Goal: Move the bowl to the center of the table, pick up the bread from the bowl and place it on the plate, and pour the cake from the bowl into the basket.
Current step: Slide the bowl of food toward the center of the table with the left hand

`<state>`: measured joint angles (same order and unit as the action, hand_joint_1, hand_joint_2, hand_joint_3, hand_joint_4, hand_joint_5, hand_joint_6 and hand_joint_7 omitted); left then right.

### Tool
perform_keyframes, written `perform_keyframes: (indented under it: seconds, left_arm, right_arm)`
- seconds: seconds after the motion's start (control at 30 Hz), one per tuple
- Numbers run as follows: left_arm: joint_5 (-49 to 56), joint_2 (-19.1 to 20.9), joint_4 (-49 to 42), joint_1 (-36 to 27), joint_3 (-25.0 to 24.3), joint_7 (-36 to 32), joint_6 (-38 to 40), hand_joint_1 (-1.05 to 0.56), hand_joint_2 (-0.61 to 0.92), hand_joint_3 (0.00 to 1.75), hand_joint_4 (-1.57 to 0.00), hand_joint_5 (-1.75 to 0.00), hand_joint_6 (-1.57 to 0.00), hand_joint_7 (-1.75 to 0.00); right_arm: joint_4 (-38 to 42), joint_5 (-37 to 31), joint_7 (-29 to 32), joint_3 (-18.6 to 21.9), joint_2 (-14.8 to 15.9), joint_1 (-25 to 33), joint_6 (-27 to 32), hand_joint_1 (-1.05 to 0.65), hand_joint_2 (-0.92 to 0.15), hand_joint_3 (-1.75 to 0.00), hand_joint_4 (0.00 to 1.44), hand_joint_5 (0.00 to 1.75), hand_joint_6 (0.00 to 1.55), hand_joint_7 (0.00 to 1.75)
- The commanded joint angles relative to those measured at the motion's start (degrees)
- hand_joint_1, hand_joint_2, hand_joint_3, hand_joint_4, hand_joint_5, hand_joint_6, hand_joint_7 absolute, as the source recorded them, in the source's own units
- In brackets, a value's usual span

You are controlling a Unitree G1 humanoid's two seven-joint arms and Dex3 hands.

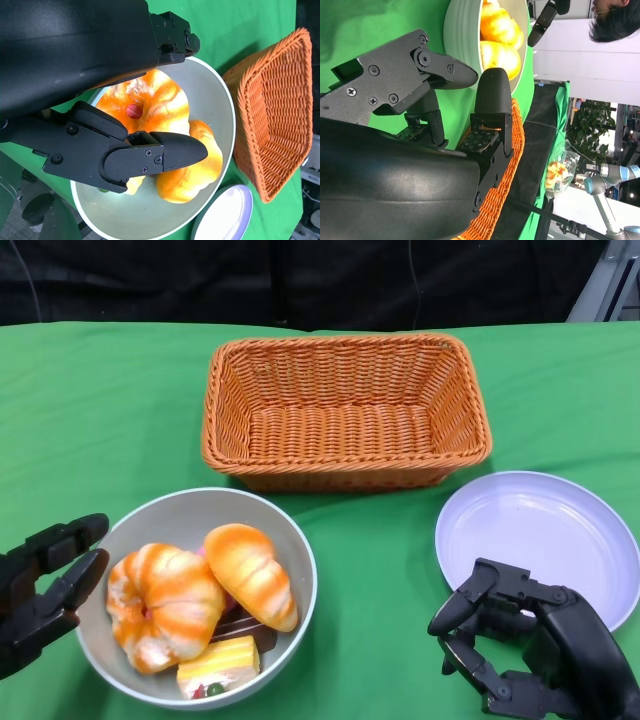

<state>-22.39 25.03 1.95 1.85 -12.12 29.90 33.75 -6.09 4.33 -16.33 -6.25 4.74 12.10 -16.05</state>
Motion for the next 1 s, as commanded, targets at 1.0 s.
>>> perform_keyframes:
  seconds: [1.0]
  left_arm:
    - [-1.8,-2.5,5.2,1.2,4.0,-1.4,7.0,-0.71,0.92,0.57,-0.01,0.0,0.0,0.0]
  right_arm:
    - [-1.3,-1.0,1.1,-0.6,-0.1,0.7,-0.7,-0.2,-0.59,-0.86,0.72,1.51,0.73,1.18]
